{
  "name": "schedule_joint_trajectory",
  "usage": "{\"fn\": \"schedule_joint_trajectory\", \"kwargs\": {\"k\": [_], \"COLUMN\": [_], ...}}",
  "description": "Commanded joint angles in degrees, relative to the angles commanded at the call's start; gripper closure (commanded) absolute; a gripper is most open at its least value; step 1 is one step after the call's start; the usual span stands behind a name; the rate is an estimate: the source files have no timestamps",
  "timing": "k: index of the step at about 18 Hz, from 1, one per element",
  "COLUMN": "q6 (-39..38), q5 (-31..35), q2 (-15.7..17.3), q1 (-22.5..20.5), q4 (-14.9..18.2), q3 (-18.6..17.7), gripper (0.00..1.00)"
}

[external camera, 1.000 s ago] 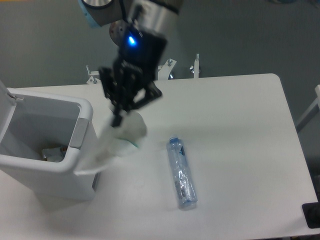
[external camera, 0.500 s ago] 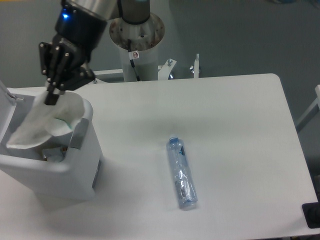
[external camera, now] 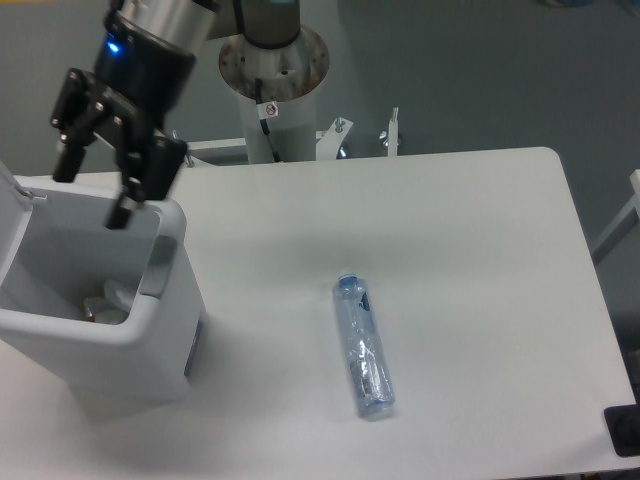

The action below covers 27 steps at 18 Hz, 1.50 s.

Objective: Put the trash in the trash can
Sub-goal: 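Move the open gripper over the clear water bottle, then lower the gripper and close it around the bottle's body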

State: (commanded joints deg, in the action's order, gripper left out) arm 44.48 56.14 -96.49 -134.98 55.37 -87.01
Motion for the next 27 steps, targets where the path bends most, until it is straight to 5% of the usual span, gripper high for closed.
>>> {"fn": "schedule_joint_trajectory", "kwargs": {"k": [5, 11, 16, 27], "q6": [-3.6, -7.03, -8.97, -16.26], "q5": [7.82, 20.57, 27.34, 28.85], "q2": [-7.38, -16.7, -22.76, -32.88], "q1": [-8.09, -9.86, -8.2, -4.85], "q4": [0.09, 1.14, 10.88, 20.47], "q3": [0.27, 2.81, 6.14, 17.93], "gripper": [0.0, 0.0, 0.0, 0.0]}}
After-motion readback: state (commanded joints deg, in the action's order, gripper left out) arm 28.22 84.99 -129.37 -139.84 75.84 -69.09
